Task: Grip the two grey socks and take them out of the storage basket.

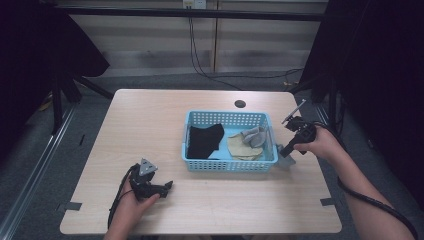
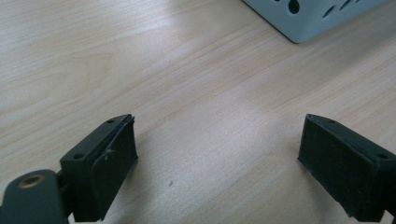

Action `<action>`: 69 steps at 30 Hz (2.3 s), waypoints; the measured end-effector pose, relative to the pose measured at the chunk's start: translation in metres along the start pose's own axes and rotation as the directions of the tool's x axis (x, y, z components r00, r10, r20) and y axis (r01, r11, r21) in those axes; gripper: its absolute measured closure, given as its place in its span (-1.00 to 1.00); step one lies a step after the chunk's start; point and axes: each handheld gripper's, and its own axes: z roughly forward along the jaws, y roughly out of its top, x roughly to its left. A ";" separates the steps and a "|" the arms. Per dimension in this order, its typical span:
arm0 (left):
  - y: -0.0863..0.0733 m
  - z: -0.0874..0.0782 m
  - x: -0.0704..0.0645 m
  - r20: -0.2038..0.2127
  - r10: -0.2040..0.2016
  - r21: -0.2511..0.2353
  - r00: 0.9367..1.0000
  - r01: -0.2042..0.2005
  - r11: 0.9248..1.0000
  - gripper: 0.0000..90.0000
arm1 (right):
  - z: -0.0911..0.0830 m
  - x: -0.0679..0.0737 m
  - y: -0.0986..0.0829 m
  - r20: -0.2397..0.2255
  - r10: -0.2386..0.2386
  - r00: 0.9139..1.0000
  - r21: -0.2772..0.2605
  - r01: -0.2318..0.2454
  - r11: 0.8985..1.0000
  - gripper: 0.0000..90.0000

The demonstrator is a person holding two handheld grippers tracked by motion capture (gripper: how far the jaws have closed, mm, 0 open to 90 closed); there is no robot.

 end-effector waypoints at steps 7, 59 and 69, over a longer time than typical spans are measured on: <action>0.000 0.000 -0.001 -0.001 -0.008 -0.006 1.000 0.008 1.000 -0.76 | -0.023 0.007 0.007 0.046 -0.025 0.999 -0.011 0.026 1.000 0.16; 0.000 0.000 0.000 0.001 -0.007 -0.003 1.000 0.007 1.000 -0.76 | 0.006 0.036 0.105 0.042 -0.055 0.998 0.028 0.054 0.998 0.84; 0.000 0.000 0.000 0.001 -0.007 -0.001 1.000 0.007 1.000 -0.76 | -0.016 0.049 0.107 0.043 -0.095 0.995 0.021 0.094 0.995 0.84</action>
